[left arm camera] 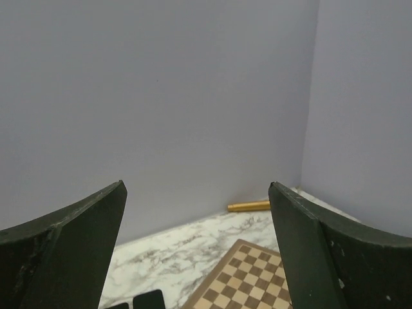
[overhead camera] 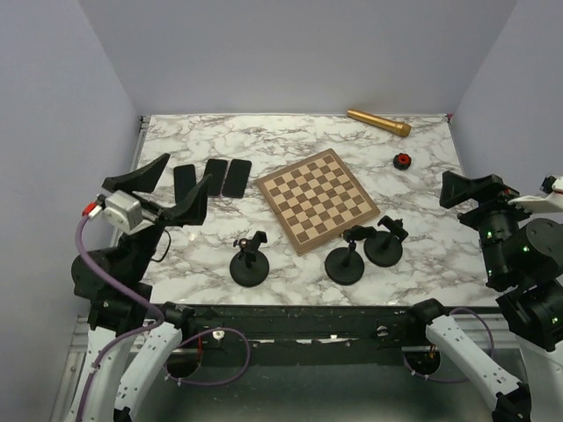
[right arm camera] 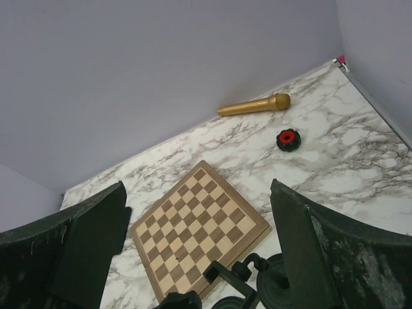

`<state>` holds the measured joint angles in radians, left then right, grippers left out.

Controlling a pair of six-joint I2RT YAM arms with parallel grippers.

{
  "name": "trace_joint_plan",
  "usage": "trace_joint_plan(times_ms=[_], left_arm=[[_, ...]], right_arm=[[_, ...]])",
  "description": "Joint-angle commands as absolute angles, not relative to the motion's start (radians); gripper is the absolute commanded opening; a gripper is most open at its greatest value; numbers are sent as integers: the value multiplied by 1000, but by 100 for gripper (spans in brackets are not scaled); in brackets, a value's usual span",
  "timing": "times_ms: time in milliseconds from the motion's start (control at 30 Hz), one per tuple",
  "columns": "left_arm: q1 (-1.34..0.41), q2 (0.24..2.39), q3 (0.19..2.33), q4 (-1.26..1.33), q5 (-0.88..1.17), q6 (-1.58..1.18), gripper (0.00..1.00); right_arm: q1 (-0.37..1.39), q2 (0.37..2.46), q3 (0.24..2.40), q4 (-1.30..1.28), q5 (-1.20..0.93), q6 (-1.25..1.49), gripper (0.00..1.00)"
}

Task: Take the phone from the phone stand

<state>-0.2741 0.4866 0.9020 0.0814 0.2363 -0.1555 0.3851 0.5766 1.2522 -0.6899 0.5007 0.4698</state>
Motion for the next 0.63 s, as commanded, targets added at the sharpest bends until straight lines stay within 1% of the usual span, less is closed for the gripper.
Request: trace_joint_plan(times_ms=[0,100,167,433,600], left_arm=[[-283,368,795,320,101,-138,99],[-284,311,721,421,46,-136,99],[-283,292,702,444,20,-135,99],[-284,294,703,439,13,-141,99],[-284,313,704,433,21,-143,99]], right_arm=[[390,518,1216,-647,543,446,100],[390,490,1204,-636,540,439,100],[390,479,1199,-621,534,424,100],[391,486,1188,-597,562,416,100],[390,458,1152,-564,539,393,100]])
